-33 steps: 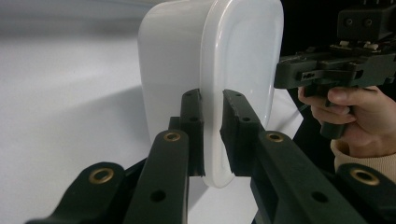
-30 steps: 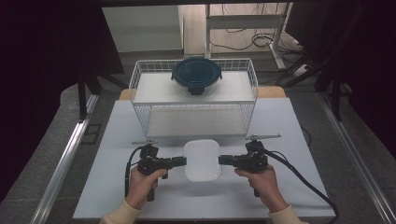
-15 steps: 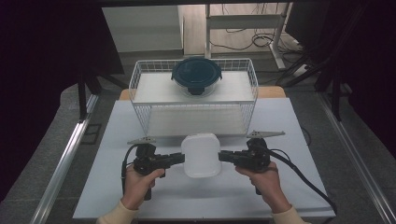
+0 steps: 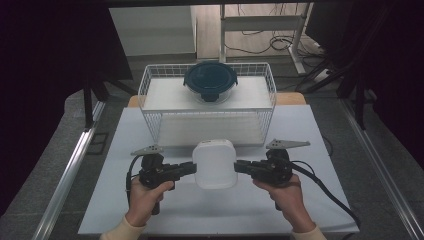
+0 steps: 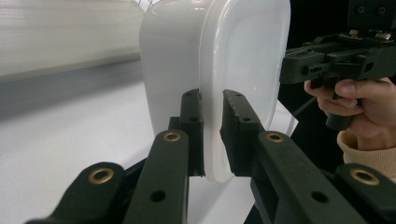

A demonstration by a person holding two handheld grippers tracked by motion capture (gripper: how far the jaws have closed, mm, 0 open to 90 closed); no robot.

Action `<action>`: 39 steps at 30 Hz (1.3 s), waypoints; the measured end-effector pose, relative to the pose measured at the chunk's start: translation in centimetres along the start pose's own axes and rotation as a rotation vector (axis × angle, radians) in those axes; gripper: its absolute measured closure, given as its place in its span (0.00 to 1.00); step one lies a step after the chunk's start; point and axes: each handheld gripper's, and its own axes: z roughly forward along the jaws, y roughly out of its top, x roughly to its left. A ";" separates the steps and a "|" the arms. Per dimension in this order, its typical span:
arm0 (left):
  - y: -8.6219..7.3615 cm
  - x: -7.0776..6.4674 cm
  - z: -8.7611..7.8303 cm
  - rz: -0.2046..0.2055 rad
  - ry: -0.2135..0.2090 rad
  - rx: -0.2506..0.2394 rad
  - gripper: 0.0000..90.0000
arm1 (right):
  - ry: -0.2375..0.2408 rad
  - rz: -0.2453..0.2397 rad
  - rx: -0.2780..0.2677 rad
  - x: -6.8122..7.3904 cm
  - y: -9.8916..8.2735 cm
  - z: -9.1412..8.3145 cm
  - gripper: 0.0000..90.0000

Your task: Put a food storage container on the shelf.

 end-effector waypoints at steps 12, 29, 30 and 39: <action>0.7 -0.2 -0.5 0.016 0.016 -0.017 0.89 | 0.005 -0.023 0.004 0.0 0.9 0.2 0.89; 6.5 -1.4 -1.1 0.087 0.002 -0.067 0.89 | -0.018 -0.060 -0.044 0.2 5.7 -1.5 0.89; 6.5 -1.4 -1.1 0.087 0.002 -0.067 0.89 | -0.019 -0.064 -0.045 0.3 6.0 -1.6 0.89; 10.4 -2.4 -2.5 0.122 -0.007 -0.104 0.89 | -0.043 -0.107 -0.067 1.7 9.8 -2.8 0.89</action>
